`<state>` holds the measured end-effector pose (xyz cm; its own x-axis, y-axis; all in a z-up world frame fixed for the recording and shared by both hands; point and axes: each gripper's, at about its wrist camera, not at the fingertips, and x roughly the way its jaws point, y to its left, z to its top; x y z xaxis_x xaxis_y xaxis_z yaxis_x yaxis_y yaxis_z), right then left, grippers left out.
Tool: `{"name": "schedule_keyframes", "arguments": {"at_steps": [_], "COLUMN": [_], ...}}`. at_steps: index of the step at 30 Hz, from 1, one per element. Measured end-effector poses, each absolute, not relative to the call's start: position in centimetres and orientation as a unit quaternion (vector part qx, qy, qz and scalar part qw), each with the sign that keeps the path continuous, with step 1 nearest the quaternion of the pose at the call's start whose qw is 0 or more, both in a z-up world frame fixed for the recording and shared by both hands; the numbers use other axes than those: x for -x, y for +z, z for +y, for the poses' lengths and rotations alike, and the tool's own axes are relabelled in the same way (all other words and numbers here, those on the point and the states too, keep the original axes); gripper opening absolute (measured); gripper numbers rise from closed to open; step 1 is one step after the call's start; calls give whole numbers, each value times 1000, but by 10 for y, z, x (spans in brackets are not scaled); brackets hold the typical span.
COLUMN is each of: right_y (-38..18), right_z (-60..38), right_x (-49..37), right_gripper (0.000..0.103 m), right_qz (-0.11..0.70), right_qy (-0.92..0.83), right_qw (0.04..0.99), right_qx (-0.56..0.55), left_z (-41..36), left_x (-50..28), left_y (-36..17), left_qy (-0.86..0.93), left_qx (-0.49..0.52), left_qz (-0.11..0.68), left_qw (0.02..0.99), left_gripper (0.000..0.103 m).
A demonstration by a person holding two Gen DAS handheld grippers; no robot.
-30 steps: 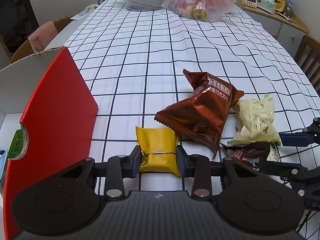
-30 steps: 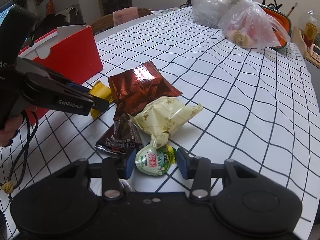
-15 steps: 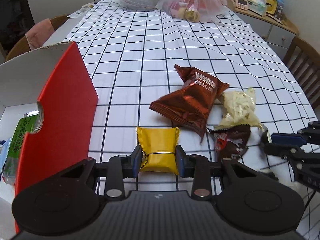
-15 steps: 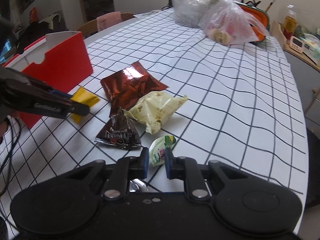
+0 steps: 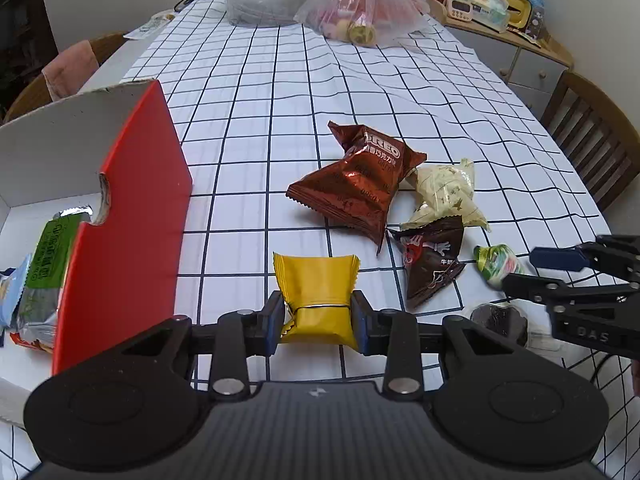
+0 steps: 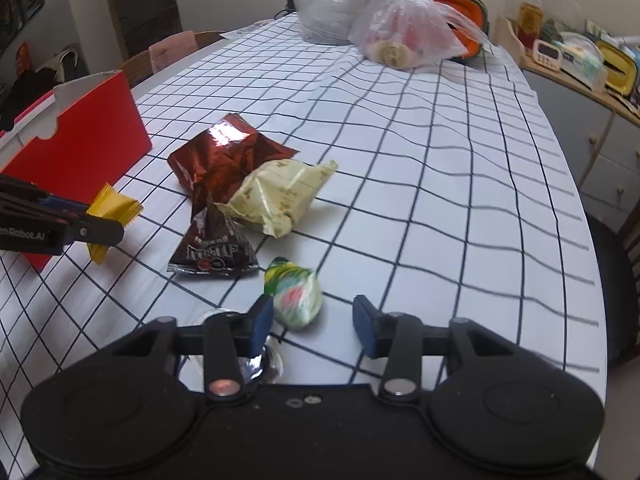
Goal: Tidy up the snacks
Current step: 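Carry the yellow pack and green-white pouch over the box with both grippers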
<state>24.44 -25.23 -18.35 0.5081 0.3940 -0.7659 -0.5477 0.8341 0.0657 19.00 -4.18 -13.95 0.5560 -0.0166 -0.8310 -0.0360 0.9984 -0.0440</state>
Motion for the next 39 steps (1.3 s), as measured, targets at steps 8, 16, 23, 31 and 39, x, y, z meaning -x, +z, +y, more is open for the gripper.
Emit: {"name": "schedule_keyframes", "arguments": {"at_steps": [8,16,23,31,39], "right_y": [-192,-193,-187,-147,-98], "right_z": [-241,-237,-238,-233,-216], "right_x": [-246,-242,-238,-217,-194], "right_gripper": [55,37,32,32,33], "right_qz": [411,397,394,377,353], "right_qy": [284,273,264,256,273], "right_qw": [861,869,873,883,890], "right_qx": [100,118,118,114,99], "left_z": [-39,-39,-40,-37,-21], "left_x": [-183,-180,-179,-174,-163], "left_y": [-135,-136,-131,-108,-76], "left_qy": [-1,1,1,-5,-15], "left_qx": [31,35,35,38,42], "left_qz": [469,469,465,452,429], "left_qw": [883,882,885,891,902], "left_gripper": [34,34,34,34,34]}}
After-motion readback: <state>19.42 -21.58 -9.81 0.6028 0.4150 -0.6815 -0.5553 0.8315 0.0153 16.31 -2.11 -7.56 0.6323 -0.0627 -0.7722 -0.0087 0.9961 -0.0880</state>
